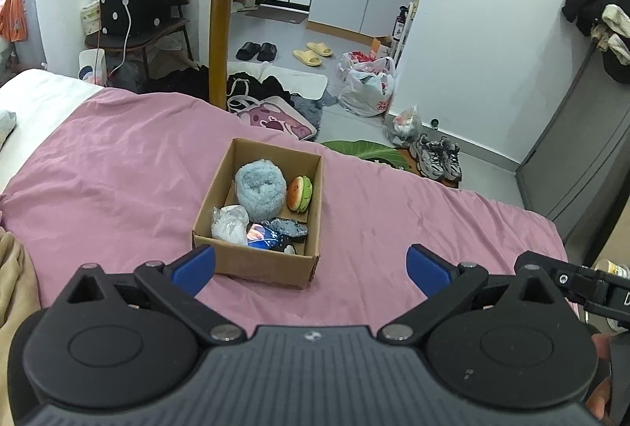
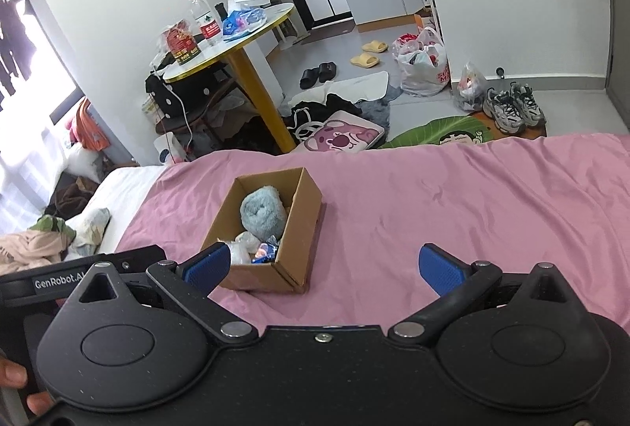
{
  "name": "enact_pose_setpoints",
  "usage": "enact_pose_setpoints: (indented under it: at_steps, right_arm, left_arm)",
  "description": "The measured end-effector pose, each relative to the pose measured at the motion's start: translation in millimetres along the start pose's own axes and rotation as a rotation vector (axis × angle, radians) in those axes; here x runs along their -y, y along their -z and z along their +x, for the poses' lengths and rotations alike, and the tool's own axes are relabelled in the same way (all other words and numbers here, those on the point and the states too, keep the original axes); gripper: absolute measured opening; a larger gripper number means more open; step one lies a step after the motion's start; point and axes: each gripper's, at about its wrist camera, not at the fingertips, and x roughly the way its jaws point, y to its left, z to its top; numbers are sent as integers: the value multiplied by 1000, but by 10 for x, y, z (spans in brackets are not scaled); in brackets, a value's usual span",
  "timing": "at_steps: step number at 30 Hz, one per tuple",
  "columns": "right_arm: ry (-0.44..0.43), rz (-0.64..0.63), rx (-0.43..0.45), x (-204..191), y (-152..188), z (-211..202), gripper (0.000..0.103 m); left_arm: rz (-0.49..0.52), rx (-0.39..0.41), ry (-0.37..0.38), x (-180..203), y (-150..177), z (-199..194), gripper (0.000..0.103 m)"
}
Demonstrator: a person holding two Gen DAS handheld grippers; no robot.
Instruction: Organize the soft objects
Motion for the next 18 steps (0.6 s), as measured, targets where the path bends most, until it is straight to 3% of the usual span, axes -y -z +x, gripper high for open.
enact_pose_setpoints:
  at_steps: [18]
  right_arm:
    - [-13,-108,2,-253,153,-262,103]
  left_arm:
    - [66,20,-7,-109,168,-350,102]
